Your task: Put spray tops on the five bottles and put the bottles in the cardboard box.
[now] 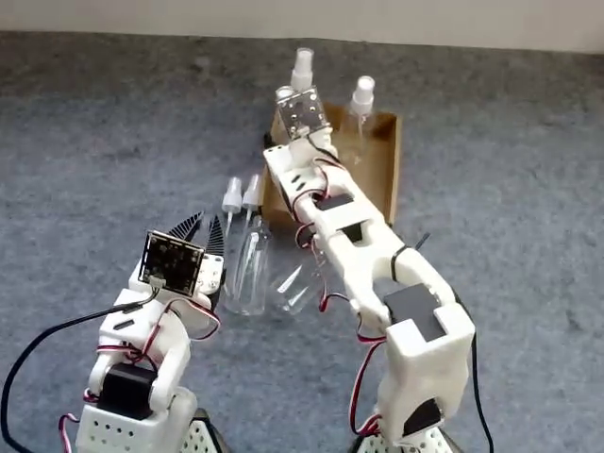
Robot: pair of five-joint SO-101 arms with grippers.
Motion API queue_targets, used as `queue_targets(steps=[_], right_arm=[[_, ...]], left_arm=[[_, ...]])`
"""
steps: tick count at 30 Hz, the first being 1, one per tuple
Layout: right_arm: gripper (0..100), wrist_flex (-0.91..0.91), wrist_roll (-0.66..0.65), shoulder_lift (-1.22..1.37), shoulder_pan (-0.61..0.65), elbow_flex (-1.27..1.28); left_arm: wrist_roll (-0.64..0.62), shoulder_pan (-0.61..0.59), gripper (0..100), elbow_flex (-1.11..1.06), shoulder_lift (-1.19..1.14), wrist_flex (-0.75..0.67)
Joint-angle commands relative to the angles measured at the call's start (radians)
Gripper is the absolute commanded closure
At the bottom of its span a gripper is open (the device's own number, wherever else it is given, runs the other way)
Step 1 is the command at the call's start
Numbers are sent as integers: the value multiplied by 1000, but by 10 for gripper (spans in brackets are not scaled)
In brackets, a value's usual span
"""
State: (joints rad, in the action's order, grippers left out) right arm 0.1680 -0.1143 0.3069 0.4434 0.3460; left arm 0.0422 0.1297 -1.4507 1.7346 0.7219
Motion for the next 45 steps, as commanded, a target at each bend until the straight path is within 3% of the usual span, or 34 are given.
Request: queue_targets(steps=[1,14,33,39,45], right_arm=[[820,-1,-12,-88,4,-48],[820,-104,-12,-209,4,-51],[825,-56,-8,-117,7,-53],[996,65,-6,-68,1,-48],[995,76,-6,-51,-7,-47]], left_arm=[[6,15,990,4,-1,-26],[6,13,990,4,-1,-26],[6,13,990,4,-1,-25],[6,13,990,4,-1,-25],[6,13,990,4,-1,-25]])
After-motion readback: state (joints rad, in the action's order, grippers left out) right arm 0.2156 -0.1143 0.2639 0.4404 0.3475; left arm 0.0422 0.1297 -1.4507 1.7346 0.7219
